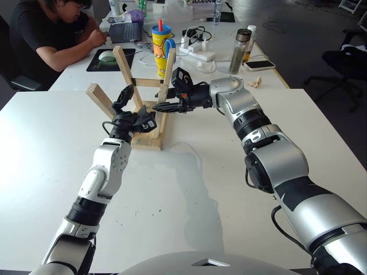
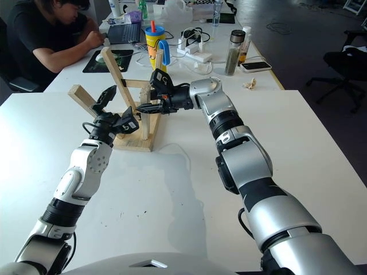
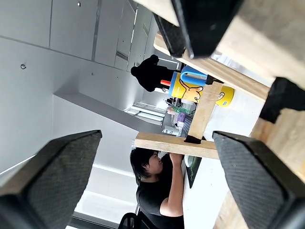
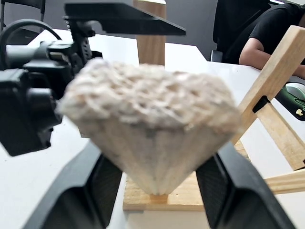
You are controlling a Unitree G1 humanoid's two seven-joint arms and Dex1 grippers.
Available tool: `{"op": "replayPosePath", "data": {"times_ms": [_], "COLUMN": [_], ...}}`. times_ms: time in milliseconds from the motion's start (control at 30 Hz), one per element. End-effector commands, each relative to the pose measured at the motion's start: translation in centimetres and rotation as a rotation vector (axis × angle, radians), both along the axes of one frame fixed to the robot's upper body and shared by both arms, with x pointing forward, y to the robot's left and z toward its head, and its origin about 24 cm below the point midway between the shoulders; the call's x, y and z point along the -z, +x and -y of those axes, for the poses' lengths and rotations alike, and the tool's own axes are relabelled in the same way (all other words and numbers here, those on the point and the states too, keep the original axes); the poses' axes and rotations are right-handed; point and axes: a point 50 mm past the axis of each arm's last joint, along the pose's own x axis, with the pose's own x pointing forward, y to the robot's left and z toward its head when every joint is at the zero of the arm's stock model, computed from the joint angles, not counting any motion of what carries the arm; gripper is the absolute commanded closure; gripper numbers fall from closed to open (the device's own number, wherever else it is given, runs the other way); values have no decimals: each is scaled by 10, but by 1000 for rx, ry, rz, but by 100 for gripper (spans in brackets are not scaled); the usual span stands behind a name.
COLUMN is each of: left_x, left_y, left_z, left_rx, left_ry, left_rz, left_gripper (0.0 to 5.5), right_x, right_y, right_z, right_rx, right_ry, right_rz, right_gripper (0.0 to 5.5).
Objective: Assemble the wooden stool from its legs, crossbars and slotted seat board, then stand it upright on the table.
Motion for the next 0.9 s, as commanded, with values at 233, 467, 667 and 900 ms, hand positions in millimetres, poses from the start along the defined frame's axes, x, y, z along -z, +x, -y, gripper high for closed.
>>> {"op": "replayPosePath", "data": {"times_ms": [233, 467, 667, 900], "left_x": [-97, 6, -11, -36], "left_y": [-7, 11, -2, -66], "left_z": [-11, -10, 0, -13], "left_rx": [-9, -64, 2, 62], "left_ry": [-261, 17, -243, -628], "left_rz": [388, -202, -54, 279], "left_gripper": [115, 115, 115, 115], "right_x": [48, 49, 50, 50], "right_y": [-12, -13, -14, -14], "right_z": [-5, -5, -6, -5], "right_rx": [-47, -54, -59, -57], "right_ry": [-169, -177, -185, -181], "right_rz": [-123, -127, -126, -124], "right_gripper": [347, 347, 347, 347]}}
